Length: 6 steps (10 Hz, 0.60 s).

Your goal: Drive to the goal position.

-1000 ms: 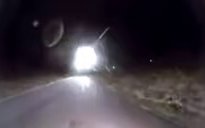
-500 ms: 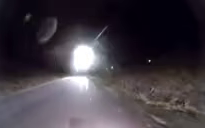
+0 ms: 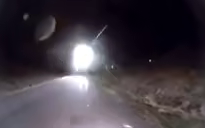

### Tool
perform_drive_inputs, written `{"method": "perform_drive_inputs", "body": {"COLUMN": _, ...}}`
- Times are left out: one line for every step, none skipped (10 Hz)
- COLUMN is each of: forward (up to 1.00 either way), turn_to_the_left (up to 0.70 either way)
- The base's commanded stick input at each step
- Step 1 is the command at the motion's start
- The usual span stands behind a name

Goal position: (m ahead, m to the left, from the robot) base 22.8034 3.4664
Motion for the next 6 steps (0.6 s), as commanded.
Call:
{"method": "perform_drive_inputs", "body": {"forward": 1.00, "turn_to_the_left": 0.00}}
{"method": "perform_drive_inputs", "body": {"forward": 1.00, "turn_to_the_left": 0.21}}
{"method": "perform_drive_inputs", "body": {"forward": 1.00, "turn_to_the_left": 0.38}}
{"method": "perform_drive_inputs", "body": {"forward": 1.00, "turn_to_the_left": 0.40}}
{"method": "perform_drive_inputs", "body": {"forward": 1.00, "turn_to_the_left": 0.40}}
{"method": "perform_drive_inputs", "body": {"forward": 1.00, "turn_to_the_left": 0.40}}
